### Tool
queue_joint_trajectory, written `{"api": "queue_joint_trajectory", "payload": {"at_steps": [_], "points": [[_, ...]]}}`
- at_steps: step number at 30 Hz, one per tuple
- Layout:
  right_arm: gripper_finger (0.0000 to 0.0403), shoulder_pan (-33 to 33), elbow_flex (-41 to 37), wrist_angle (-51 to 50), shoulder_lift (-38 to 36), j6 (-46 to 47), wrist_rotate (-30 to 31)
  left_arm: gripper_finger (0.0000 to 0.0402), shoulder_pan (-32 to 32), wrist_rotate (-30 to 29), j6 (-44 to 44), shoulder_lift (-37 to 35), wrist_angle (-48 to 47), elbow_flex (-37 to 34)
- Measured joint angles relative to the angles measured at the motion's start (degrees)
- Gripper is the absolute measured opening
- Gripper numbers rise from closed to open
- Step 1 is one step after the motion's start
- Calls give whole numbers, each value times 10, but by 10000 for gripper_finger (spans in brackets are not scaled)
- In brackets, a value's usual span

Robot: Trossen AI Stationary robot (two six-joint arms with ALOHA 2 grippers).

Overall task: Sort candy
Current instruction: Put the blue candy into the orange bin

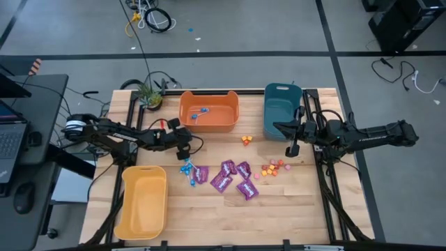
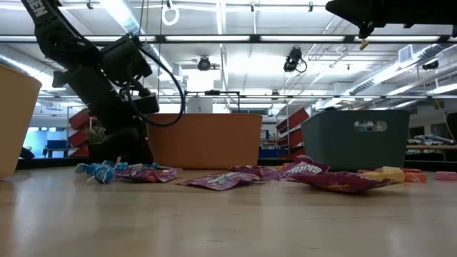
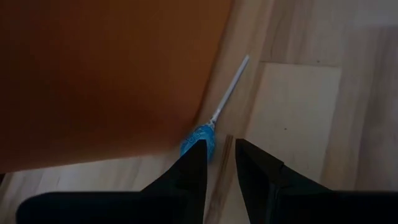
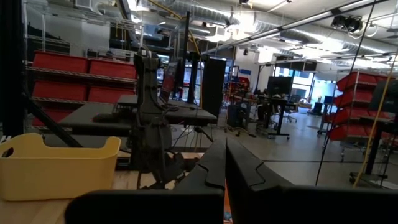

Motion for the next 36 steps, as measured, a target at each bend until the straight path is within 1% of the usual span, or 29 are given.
{"api": "queue_joint_trajectory", "payload": {"at_steps": [24,29,33,36], "points": [[0,0,0,0,0,2,0,88,0,2,-3,0,0,0],[0,0,0,0,0,2,0,88,0,43,-18,0,-2,0],[0,0,0,0,0,2,0,88,-1,125,-28,0,2,0],[0,0,0,0,0,2,0,88,-1,145,-33,0,2,0]]}}
